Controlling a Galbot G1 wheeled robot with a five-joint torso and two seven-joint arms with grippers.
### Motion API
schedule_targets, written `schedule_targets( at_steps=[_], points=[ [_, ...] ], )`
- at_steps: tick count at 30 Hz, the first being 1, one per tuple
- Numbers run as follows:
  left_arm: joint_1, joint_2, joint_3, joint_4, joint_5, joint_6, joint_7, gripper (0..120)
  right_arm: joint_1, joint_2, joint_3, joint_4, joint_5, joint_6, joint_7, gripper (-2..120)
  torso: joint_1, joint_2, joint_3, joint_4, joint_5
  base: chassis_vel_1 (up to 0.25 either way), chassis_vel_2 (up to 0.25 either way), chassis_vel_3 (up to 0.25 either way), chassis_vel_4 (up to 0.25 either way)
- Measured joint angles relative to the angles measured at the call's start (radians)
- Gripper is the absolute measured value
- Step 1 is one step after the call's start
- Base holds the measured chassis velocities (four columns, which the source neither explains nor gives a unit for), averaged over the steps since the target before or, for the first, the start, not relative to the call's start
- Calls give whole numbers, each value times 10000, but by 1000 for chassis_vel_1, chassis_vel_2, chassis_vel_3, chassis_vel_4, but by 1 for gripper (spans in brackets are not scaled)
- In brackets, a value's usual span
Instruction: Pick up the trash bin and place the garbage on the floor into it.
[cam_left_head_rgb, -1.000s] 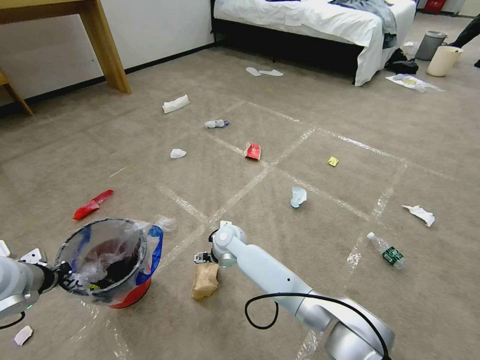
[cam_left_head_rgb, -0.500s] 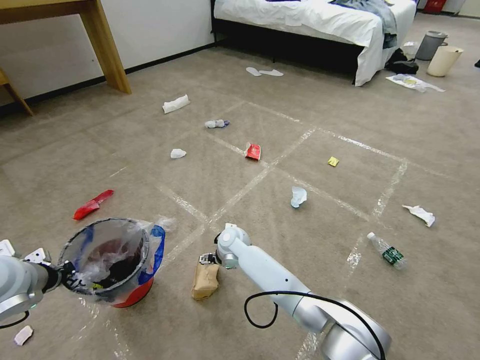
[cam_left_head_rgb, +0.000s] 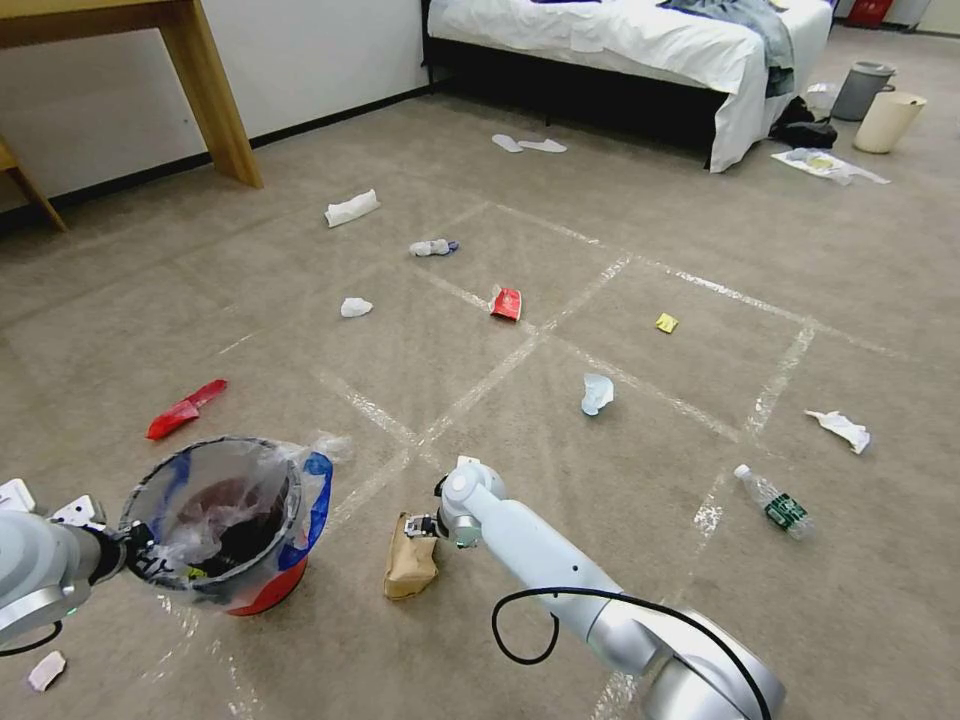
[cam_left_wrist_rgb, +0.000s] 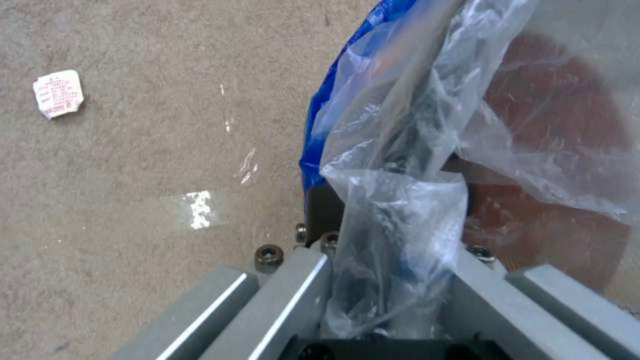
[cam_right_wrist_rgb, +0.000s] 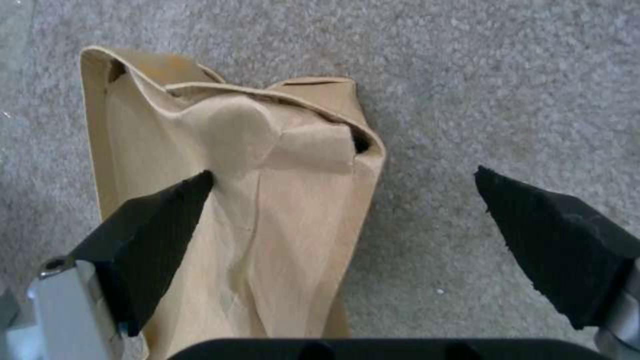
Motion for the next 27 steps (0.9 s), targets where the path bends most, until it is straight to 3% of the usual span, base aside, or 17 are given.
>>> schedule_targets(
  at_steps=[16,20,22,27],
  points=[
    [-179,105,201,55,38,-67,13,0,-370,-9,29,209,-51,-99,-179,100,0,1,0,-1,-1,0,0,0,0],
    [-236,122,262,72,50,-82,11,0,-378,-9,2,285,-50,-99,-310,94,-1,0,0,-1,-1,0,0,0,0],
    [-293,128,335,91,97,-110,4,0,-349,-8,-122,361,-58,12,-567,72,0,0,0,-1,-1,0,0,0,0],
    [-316,121,350,134,129,-111,4,0,-318,-5,-185,391,-132,106,-783,57,0,0,0,0,-1,0,0,0,0]
  ],
)
